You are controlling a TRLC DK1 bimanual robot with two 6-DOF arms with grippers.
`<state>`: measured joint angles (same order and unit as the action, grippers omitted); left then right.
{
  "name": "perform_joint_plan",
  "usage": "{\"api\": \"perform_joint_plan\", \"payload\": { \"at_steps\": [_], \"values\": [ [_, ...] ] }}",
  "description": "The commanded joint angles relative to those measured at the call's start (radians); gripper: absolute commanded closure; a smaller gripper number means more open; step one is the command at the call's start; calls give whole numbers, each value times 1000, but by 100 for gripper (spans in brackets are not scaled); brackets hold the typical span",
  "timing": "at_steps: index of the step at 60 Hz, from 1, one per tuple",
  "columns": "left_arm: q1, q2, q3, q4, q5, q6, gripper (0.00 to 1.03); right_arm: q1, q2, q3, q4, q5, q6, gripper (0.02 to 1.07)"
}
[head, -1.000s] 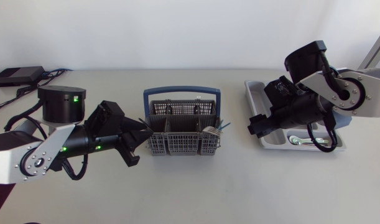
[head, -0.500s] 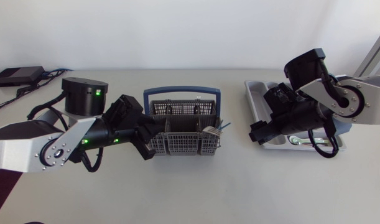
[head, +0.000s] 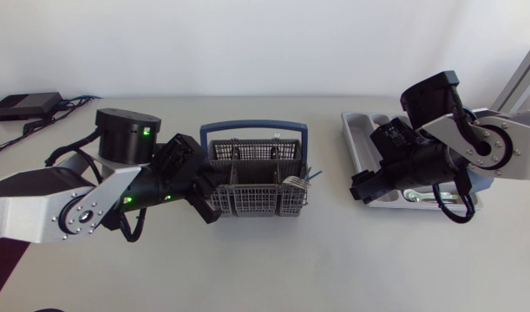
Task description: Sort the cutlery from the basket into the organizer compartments.
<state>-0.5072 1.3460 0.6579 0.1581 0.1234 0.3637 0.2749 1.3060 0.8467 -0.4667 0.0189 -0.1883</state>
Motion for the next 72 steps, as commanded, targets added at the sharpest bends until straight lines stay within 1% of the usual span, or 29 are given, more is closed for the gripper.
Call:
{"api": "perform_joint_plan", "payload": {
  "at_steps": [1, 6, 12, 22, 34, 36, 49, 58, 60, 63, 69, 70, 72],
  "values": [
    [-1, -25, 14, -12, -11, 14, 86, -2, -10, -23, 8, -5, -20, 30],
    [-1, -25, 20, -25, -10, 29, 90, 6, -17, -17, 5, -5, -20, 30],
    [-1, -22, 26, -25, -14, 34, 94, 18, -27, -14, -3, -5, -17, 30],
    [9, -41, 49, -40, -14, 41, 95, 35, -40, -14, -13, -5, -16, 30],
    [12, -77, 71, -71, -10, 90, 96, 47, -77, -15, -10, -5, -28, 30],
    [13, -82, 77, -80, -5, 93, 101, 52, -82, -15, -10, -5, -31, 30],
    [13, -94, 75, -120, 1, 115, 100, 86, -99, -28, -7, -4, -43, 30],
    [15, -116, 31, -117, 2, 107, 100, 86, -99, -43, -4, -4, -46, 29],
    [16, -127, 16, -114, 1, 106, 98, 86, -99, -47, -4, -4, -48, 27],
    [19, -140, -9, -104, 1, 103, 94, 86, -100, -51, -4, -4, -48, 27],
    [21, -148, -53, -92, 2, 103, 92, 87, -99, -54, -4, -4, -48, 27],
    [21, -150, -61, -89, 1, 103, 91, 87, -99, -54, -4, -4, -48, 27],
    [24, -151, -78, -77, 2, 103, 84, 90, -99, -55, -4, -4, -46, 27]
  ]
}}
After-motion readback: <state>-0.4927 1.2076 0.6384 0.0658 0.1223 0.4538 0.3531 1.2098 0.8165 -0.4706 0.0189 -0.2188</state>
